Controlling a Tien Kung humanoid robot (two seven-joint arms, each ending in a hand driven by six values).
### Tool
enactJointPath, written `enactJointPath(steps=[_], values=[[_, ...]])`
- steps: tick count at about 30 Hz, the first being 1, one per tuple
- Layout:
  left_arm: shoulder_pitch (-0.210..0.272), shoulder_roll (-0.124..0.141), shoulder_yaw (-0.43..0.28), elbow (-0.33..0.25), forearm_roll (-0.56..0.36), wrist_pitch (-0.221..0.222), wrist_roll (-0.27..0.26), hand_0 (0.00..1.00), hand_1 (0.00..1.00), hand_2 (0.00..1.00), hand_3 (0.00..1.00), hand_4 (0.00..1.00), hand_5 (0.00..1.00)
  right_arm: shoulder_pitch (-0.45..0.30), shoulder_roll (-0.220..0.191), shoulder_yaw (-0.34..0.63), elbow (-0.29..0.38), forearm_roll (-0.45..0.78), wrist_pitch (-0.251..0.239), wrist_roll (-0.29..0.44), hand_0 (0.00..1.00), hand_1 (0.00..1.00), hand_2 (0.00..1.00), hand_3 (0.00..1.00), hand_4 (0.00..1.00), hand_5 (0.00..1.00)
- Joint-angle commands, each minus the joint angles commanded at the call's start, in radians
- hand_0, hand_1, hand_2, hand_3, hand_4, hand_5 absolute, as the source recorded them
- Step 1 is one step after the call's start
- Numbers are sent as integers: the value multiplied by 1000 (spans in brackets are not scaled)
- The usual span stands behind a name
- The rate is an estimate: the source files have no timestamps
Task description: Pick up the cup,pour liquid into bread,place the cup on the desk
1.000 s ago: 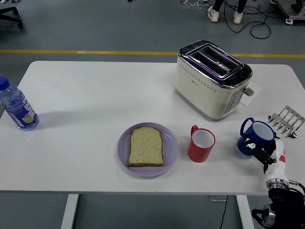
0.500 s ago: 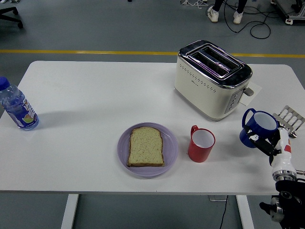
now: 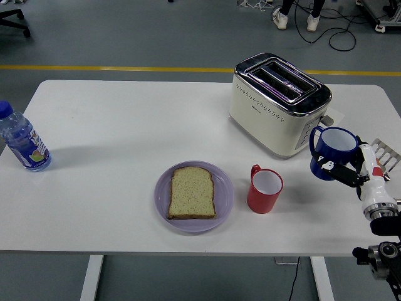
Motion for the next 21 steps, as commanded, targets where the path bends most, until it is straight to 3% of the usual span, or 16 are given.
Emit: enactJointPath(steps=[12, 21], values=[[4, 1, 5, 0, -4, 0, 0, 632, 638, 649, 503, 240, 864, 70, -26, -89, 78, -132, 20, -104, 445, 466, 586, 565, 641, 2], [4, 1, 4, 0, -7, -1, 1, 632, 637, 650, 502, 240, 865, 176, -73, -205, 98, -265, 76, -199, 444, 465, 586, 566, 638, 2]])
